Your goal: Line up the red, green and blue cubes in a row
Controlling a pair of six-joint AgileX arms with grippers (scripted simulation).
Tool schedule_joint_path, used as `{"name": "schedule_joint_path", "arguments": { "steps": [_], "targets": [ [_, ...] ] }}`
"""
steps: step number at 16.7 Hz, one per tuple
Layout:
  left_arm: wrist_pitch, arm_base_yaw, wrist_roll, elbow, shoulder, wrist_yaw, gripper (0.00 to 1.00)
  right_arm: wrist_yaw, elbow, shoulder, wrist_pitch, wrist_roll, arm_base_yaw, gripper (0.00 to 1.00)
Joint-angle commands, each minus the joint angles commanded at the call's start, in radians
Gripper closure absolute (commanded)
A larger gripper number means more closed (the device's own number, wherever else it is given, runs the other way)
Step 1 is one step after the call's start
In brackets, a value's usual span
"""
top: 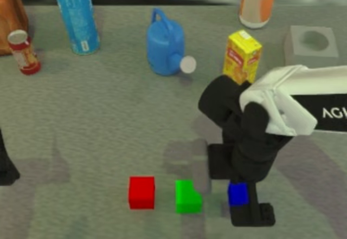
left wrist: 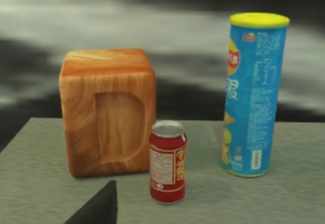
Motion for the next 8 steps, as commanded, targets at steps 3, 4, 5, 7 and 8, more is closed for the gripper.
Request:
{"name": "schedule_joint_path", "arguments": {
  "steps": [3,4,5,7,8],
  "targets": [
    [0.0,0.0,0.0,0.0,0.0,0.0,0.0,-0.001,0.057,-0.043,-0.105,-0.006,0.004,0.0],
    [0.0,0.0,0.0,0.0,0.0,0.0,0.0,-0.001,0.077,-0.059,-0.144,-0.006,0.004,0.0],
    [0.0,0.0,0.0,0.0,0.0,0.0,0.0,-0.001,0.096,-0.074,-0.179,-0.007,0.004,0.0],
    [0.0,0.0,0.0,0.0,0.0,0.0,0.0,-0.001,0.121,-0.098,-0.221,-0.006,0.003,0.0],
    [0.0,0.0,0.0,0.0,0.0,0.0,0.0,-0.001,0.125,-0.102,-0.227,-0.006,0.003,0.0]
  ]
}}
